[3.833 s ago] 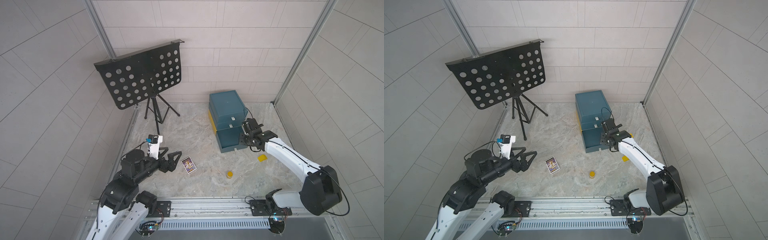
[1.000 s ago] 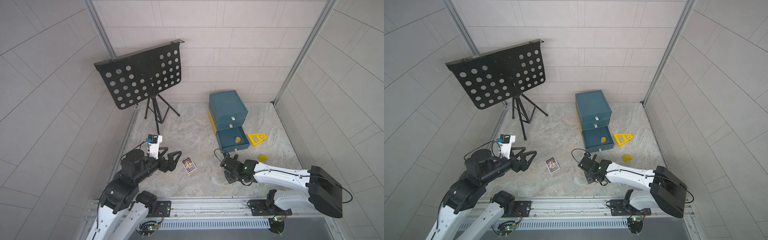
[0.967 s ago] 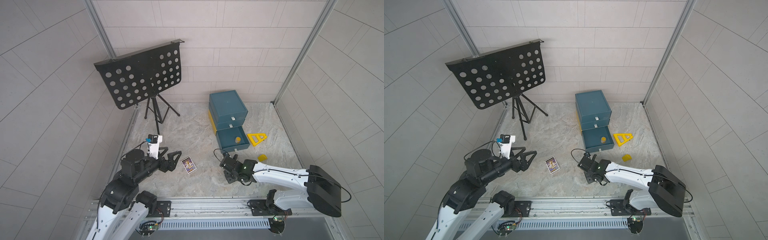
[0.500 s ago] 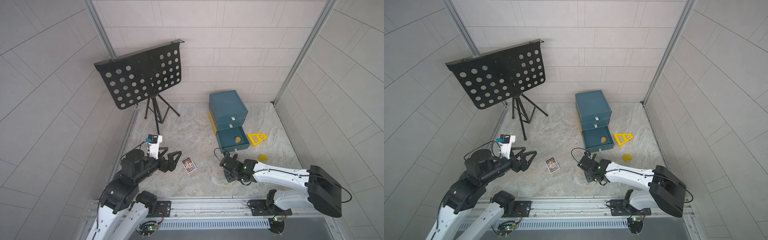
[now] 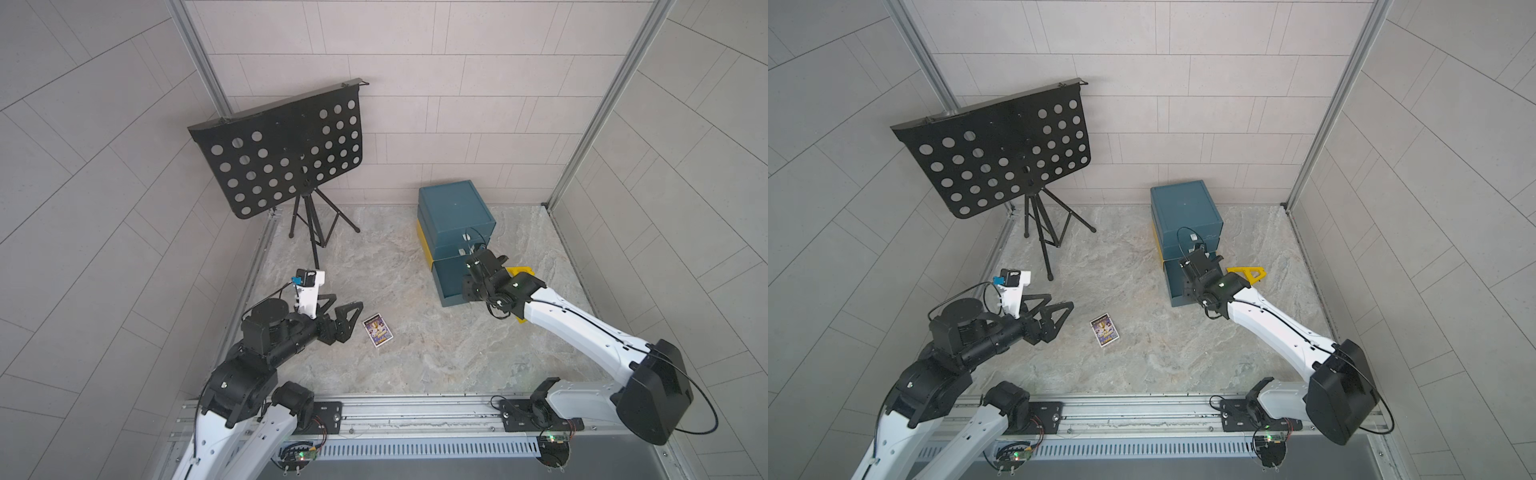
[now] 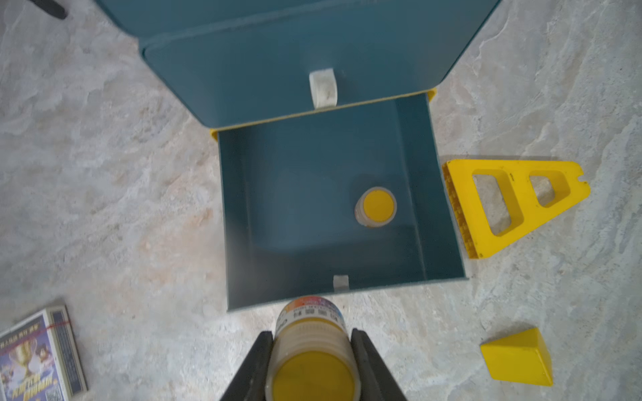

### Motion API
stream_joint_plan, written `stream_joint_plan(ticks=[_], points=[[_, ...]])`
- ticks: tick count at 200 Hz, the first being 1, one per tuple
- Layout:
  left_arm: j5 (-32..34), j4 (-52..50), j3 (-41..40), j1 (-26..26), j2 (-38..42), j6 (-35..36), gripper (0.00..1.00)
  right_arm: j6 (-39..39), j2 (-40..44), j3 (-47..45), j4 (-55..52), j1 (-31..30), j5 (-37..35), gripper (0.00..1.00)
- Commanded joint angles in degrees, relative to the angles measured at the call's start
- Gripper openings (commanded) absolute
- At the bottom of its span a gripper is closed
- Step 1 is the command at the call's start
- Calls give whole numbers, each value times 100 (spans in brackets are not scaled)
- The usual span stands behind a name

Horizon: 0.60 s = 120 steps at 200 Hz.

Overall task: Put the paint cans in the drawer according to color
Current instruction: Place the paint can in the drawer.

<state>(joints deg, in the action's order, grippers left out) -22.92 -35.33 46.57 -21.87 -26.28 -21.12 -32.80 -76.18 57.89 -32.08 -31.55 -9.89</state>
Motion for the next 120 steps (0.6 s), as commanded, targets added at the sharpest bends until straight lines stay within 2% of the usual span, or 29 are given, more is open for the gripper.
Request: stream_joint_plan(ticks=[1, 51, 120], points=[[-21, 123, -42, 34, 53, -3, 95, 87, -536, 112, 250, 109, 167, 24], [-37, 126, -42, 39, 24, 3, 95, -235, -1036, -296, 1514, 148, -73, 24], [-31, 132, -42, 38, 37, -6, 95, -228, -1785, -202, 1689, 326, 60, 24]])
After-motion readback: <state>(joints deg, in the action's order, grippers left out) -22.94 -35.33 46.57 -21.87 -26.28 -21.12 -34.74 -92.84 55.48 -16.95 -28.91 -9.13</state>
